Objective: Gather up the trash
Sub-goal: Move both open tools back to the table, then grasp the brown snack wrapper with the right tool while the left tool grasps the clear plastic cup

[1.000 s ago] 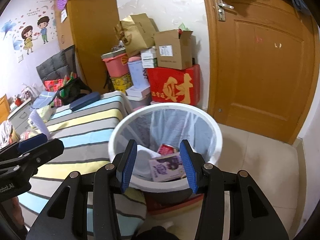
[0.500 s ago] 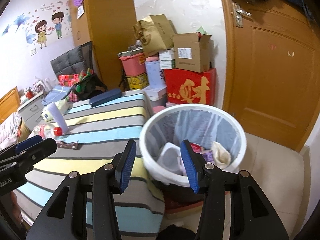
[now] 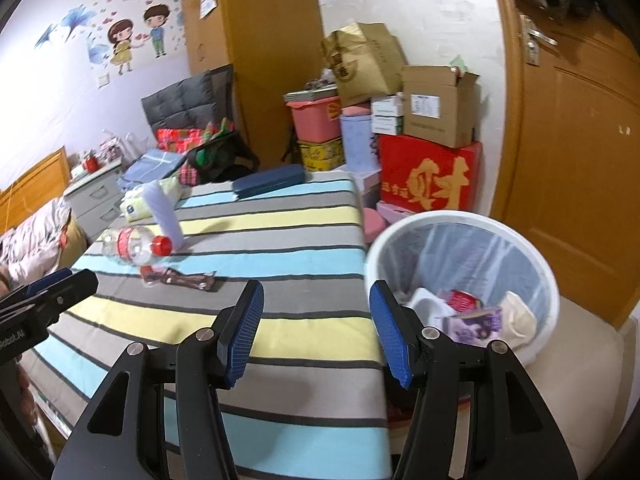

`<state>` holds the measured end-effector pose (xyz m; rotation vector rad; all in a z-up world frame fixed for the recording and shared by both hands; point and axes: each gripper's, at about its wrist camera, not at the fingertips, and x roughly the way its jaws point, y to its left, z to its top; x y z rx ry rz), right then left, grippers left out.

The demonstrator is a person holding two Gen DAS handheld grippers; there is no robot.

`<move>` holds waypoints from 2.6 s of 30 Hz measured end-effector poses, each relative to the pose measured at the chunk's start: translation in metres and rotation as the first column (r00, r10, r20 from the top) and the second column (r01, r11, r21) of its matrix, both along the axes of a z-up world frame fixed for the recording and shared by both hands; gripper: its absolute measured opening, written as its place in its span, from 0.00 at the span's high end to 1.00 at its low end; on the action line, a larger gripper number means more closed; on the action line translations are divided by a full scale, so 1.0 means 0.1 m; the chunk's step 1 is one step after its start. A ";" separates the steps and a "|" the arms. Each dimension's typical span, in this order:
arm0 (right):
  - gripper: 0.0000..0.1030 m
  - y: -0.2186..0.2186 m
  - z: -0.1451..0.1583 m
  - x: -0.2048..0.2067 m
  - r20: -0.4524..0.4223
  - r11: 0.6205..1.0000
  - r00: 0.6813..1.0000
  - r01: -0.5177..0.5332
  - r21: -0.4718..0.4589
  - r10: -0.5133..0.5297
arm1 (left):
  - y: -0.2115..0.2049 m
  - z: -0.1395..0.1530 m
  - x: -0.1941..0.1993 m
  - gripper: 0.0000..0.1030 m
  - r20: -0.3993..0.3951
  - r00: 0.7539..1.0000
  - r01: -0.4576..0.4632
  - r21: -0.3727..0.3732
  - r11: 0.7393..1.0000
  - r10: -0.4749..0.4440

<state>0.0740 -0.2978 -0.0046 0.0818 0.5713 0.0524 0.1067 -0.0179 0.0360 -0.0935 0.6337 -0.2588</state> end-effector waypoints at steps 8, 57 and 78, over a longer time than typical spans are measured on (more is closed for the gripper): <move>0.45 0.26 -0.04 0.19 -0.027 0.996 0.996 -0.084 -0.028 0.083 | 0.35 -0.14 0.14 0.32 -0.041 0.997 -0.068 -0.006 0.998 0.067; 0.78 0.78 -0.45 1.10 -0.309 0.937 0.896 -0.346 -0.038 0.318 | 0.33 -0.74 1.40 0.32 -0.190 0.981 0.029 0.025 0.999 -0.024; 0.79 0.62 -0.47 1.08 -0.302 0.962 0.916 -0.272 0.013 0.263 | 0.25 -0.86 1.55 0.61 -0.211 0.977 -0.003 0.057 0.998 0.015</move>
